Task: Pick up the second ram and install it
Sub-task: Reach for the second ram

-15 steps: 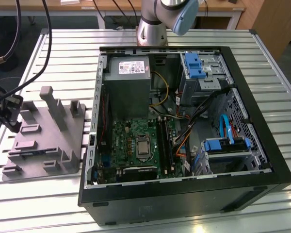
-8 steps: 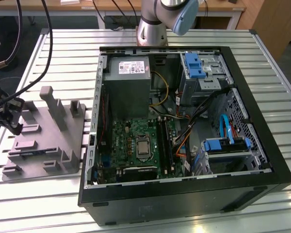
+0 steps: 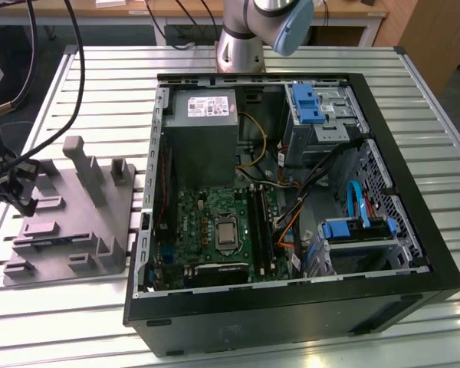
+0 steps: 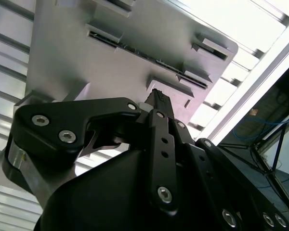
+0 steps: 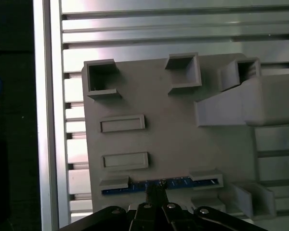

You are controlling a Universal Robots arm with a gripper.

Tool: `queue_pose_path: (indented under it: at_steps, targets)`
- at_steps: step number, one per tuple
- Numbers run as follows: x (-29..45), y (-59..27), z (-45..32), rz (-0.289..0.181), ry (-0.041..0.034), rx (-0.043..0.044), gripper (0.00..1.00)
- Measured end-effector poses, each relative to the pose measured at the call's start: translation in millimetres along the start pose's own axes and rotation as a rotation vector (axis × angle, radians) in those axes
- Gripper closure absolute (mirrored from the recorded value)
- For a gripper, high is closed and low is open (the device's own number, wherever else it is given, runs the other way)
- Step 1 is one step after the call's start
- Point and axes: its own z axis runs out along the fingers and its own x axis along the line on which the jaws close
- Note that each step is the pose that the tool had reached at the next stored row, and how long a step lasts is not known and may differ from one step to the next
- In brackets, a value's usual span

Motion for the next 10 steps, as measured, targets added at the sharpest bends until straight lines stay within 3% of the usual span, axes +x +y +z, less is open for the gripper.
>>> queue_pose_path:
  at_steps: [10]
  targets:
    - [0.1, -2.1, 11.5, 0.000, 0.0001, 0.0001, 0.90]
